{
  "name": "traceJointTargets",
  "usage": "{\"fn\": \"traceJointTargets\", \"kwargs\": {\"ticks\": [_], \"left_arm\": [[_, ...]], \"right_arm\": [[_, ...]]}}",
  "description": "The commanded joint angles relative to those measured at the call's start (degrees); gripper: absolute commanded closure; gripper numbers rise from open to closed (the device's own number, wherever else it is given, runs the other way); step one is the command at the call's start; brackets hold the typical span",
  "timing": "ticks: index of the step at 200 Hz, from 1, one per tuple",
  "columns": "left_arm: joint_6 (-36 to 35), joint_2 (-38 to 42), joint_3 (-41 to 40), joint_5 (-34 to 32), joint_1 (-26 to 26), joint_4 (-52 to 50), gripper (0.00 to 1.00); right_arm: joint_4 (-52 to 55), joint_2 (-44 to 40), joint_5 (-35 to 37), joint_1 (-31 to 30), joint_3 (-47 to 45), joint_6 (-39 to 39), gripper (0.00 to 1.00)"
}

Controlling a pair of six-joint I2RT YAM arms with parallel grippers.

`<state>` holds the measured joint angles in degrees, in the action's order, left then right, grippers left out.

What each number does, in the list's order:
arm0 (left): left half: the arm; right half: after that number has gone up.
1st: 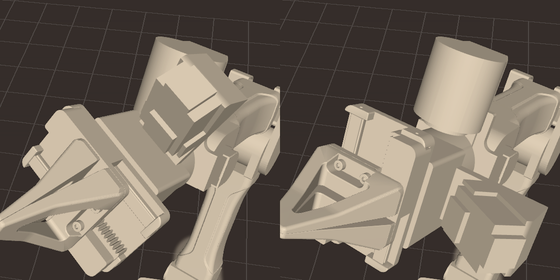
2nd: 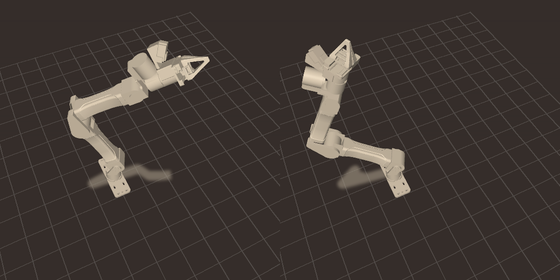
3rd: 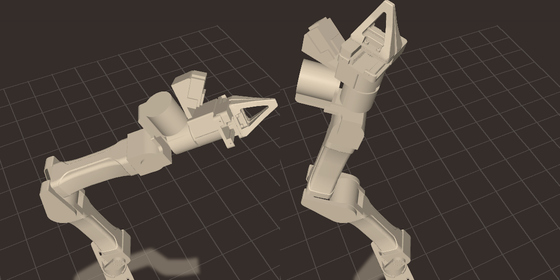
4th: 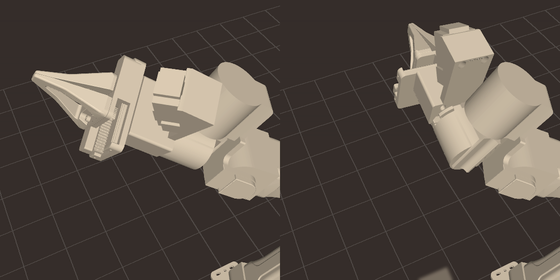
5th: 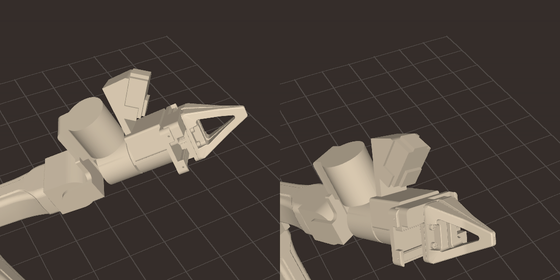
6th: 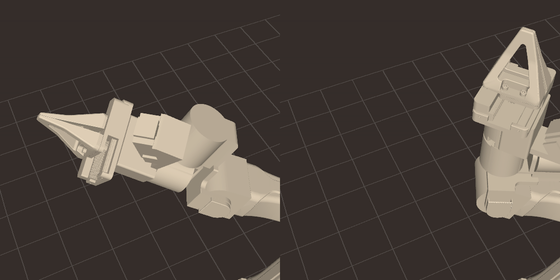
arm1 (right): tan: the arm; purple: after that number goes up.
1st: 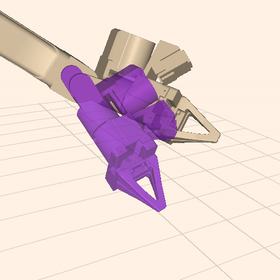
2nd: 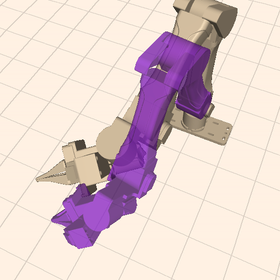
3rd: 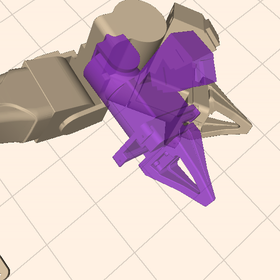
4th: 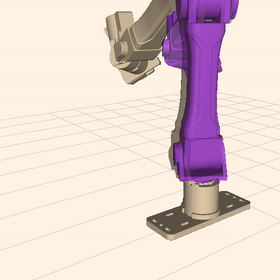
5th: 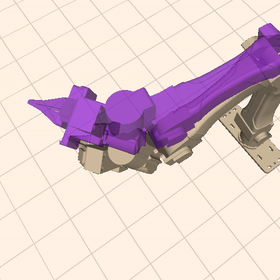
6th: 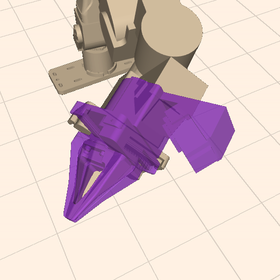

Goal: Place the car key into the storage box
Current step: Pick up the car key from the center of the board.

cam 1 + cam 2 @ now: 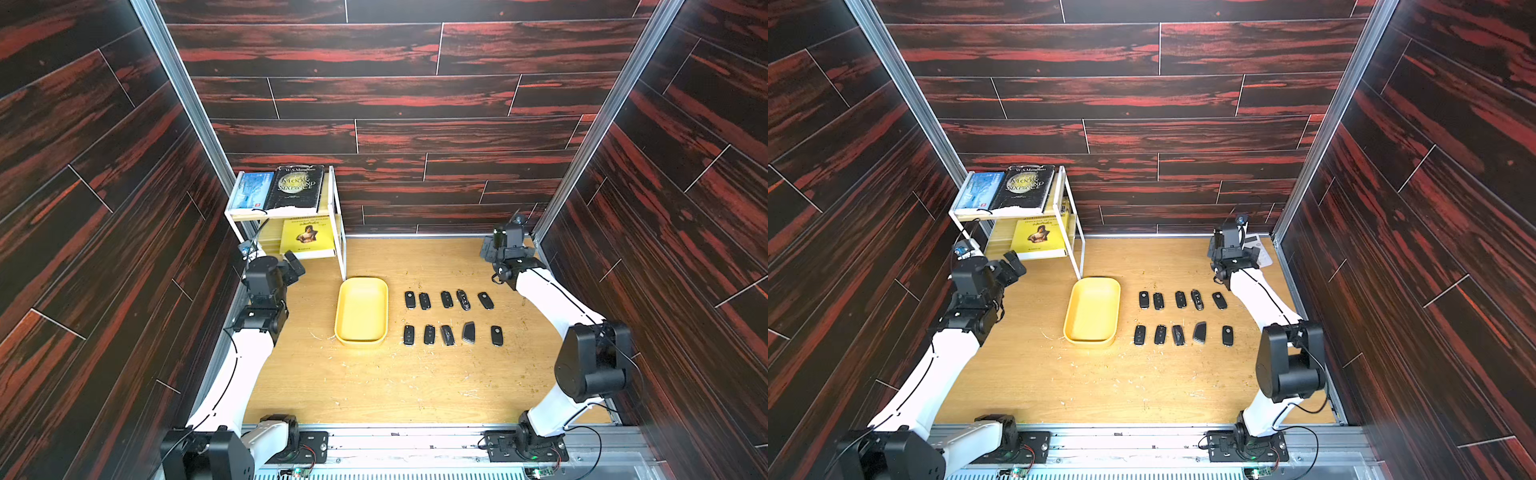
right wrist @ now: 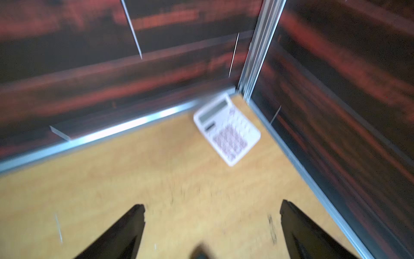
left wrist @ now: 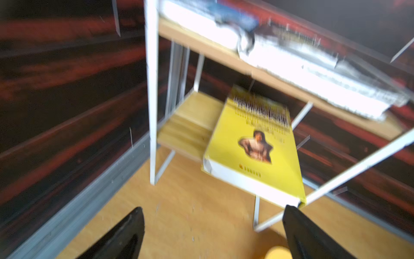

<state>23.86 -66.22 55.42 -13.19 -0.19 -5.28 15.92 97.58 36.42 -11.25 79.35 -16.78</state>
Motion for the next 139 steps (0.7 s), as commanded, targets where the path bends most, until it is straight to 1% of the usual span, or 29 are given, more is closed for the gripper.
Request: {"fn": "traceJointTargets", "kwargs": {"ticks": [1, 9, 23, 31, 45, 65, 83, 92, 116, 125, 139], "left_arm": [[2.05, 1.06, 4.63, 6.68, 0.32, -15.40, 0.00], [2.36, 0.65, 7.49, 8.67, 0.21, -19.23, 0.00], [-1.02, -1.48, 12.34, 14.58, 0.19, -25.04, 0.00], [-1.81, -2.42, 13.73, 17.66, 0.19, -27.09, 0.00], [-3.89, -3.42, 15.15, 23.26, 0.19, -31.31, 0.00], [-3.05, -5.01, 15.32, 33.30, 0.26, -32.76, 0.00], [-0.85, -6.68, 14.50, 39.64, 1.63, -32.00, 0.00], [-0.94, -7.36, 14.59, 39.60, 3.26, -32.30, 0.00], [-3.02, -8.93, 15.70, 36.53, 9.05, -34.22, 0.00], [-2.86, -9.54, 15.77, 36.56, 10.18, -34.04, 0.00], [-2.35, -10.01, 15.91, 36.09, 11.26, -33.45, 0.00]], "right_arm": [[16.10, 0.65, -4.91, -0.13, 2.48, -3.52, 0.01], [18.26, 1.53, -5.75, -0.14, 4.03, -3.40, 0.01], [22.88, 3.70, -6.53, -0.16, 7.20, -3.09, 0.02], [25.20, 4.64, -6.99, -0.18, 8.58, -2.65, 0.02], [25.78, 4.49, -7.33, -0.17, 7.75, -1.63, 0.01], [24.70, 4.00, -9.86, 0.30, 5.31, -0.54, 0.01], [24.82, 5.08, -11.89, 0.57, 4.07, -0.49, 0.03], [24.86, 5.75, -12.40, 0.53, 3.62, -0.54, 0.04], [24.47, 6.70, -12.15, 0.58, 1.73, -0.54, 0.05], [24.21, 6.82, -12.44, 0.60, 0.87, -0.54, 0.05], [23.98, 7.09, -13.09, 0.59, -0.60, -0.69, 0.08]]}}
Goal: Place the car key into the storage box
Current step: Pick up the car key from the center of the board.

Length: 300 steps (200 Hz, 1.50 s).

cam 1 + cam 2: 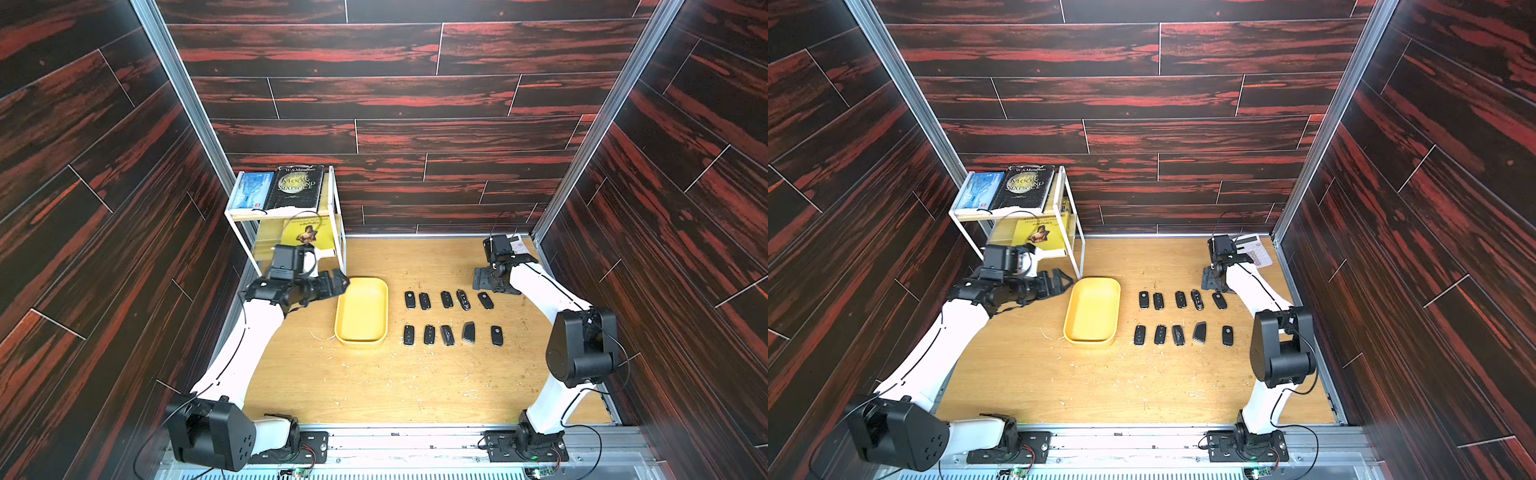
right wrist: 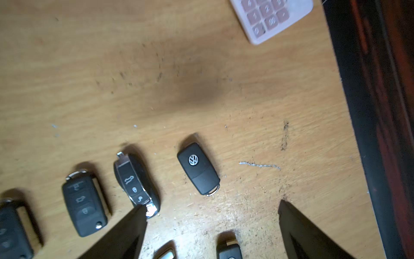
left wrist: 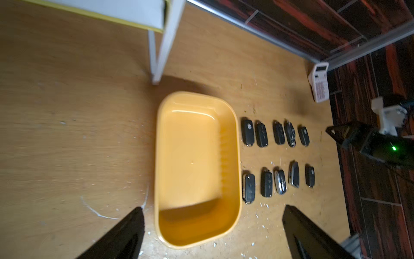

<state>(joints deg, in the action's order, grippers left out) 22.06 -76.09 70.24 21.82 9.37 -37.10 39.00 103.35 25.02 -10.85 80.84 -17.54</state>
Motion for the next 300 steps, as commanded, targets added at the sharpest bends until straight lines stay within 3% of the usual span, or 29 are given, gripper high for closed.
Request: {"fn": "traceJointTargets", "kwargs": {"ticks": [1, 20, 87, 121, 155, 174, 201, 300], "left_arm": [[-0.50, -0.12, 1.07, 1.01, 1.80, -1.60, 0.00], [-0.18, -0.33, 1.15, 1.21, 2.56, -0.47, 0.00], [-0.36, -1.73, 1.92, 0.30, 4.28, -0.14, 0.00], [-0.69, -1.81, 2.20, -0.20, 4.52, -0.52, 0.00], [-0.73, -2.64, 1.88, -0.29, 4.57, -0.44, 0.00], [-0.63, -3.05, 2.00, -0.08, 4.62, -0.40, 0.00], [-0.45, -2.89, 2.13, 0.24, 4.78, -0.12, 0.00], [-0.62, -2.97, 2.89, 1.47, 4.78, -0.28, 0.00]], "right_arm": [[0.90, 1.37, -1.74, 0.25, -2.22, 0.06, 0.09], [-0.01, 1.68, -2.81, 0.43, -4.73, 0.04, 0.14], [-6.16, 2.04, -6.13, 1.63, -10.12, 0.66, 0.13], [-4.98, 2.32, -7.67, 1.78, -8.32, 1.07, 0.12], [3.80, 6.26, -9.28, 2.29, 0.55, 1.72, 0.11], [11.62, 10.87, -12.65, 2.50, 9.85, 2.87, 0.10], [20.18, 16.29, -9.23, 2.64, 17.88, 4.44, 0.09], [14.36, 13.39, -14.23, 6.41, 7.07, 6.69, 0.11]]}}
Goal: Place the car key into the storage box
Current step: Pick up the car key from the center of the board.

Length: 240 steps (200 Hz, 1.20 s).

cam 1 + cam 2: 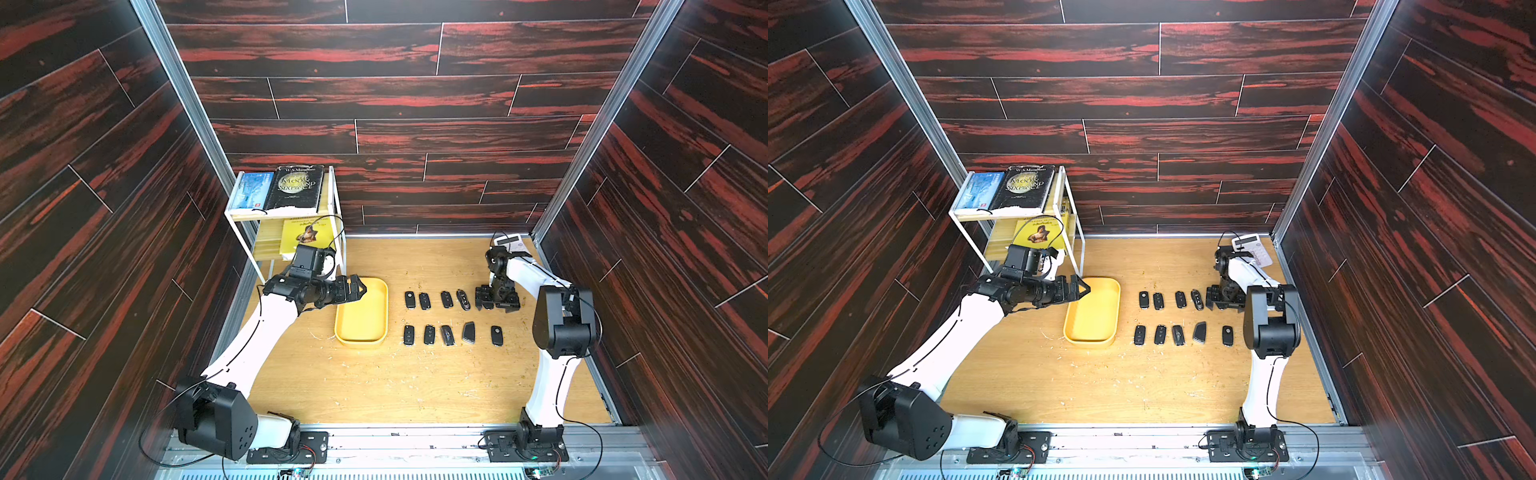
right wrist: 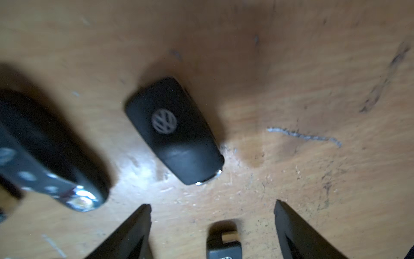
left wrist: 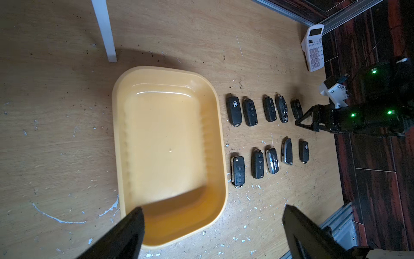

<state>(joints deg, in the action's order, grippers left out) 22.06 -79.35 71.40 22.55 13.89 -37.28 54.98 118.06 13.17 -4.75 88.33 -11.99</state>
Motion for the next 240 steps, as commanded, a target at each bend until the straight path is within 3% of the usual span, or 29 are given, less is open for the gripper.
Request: {"fn": "traceJointTargets", "kwargs": {"ticks": [1, 164, 240], "left_arm": [[-0.62, 0.31, 1.73, 0.75, 0.26, -0.05, 0.00], [-0.80, -0.18, 1.36, 0.17, 0.35, 0.30, 0.00], [-0.80, -0.63, 1.21, 0.30, 0.35, 0.92, 0.00]], "right_arm": [[-1.62, -1.24, -2.46, 0.34, -0.39, 1.16, 0.11], [-2.61, 7.52, -3.36, 0.30, 6.62, 2.40, 0.20], [-1.76, 8.47, -3.70, 0.35, 7.68, 2.38, 0.48]]}}
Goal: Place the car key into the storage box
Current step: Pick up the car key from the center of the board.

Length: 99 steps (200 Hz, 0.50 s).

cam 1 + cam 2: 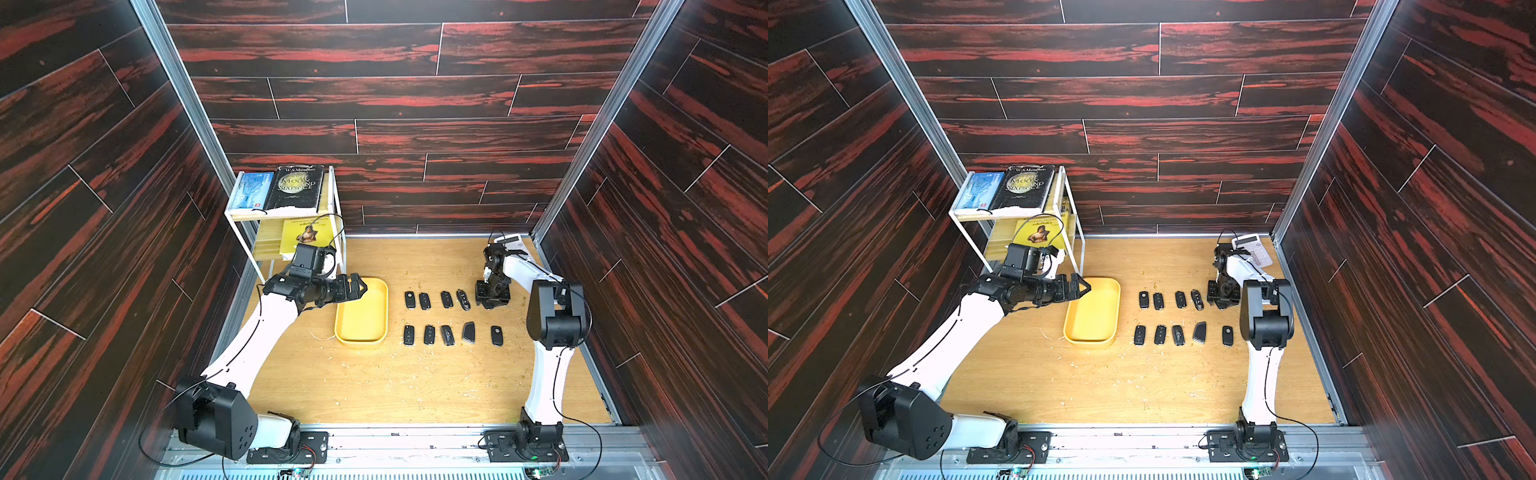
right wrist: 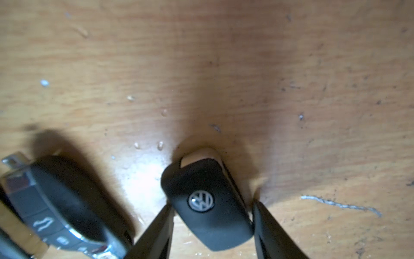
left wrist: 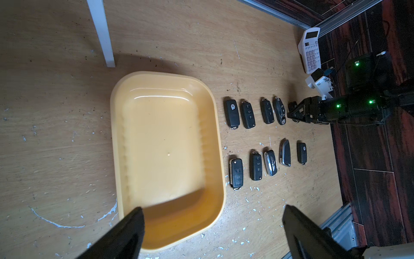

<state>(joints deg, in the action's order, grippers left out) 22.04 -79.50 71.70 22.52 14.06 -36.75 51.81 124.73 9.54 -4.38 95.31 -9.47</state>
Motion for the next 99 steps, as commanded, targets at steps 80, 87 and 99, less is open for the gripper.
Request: {"fn": "traceJointTargets", "kwargs": {"ticks": [80, 87, 99], "left_arm": [[-1.03, -0.26, 1.25, 0.29, 0.19, -0.07, 0.00], [-1.04, -0.17, 1.36, 0.16, 0.22, -0.24, 0.00], [-1.04, -0.11, 1.41, 0.18, 0.25, -0.35, 0.00]], "right_arm": [[1.54, 2.25, -0.03, -0.06, 0.59, -0.18, 0.76], [1.54, 2.13, -0.02, -0.02, 0.66, -0.19, 0.79], [1.95, 1.90, 0.13, -0.02, 1.08, -0.28, 0.80]]}}
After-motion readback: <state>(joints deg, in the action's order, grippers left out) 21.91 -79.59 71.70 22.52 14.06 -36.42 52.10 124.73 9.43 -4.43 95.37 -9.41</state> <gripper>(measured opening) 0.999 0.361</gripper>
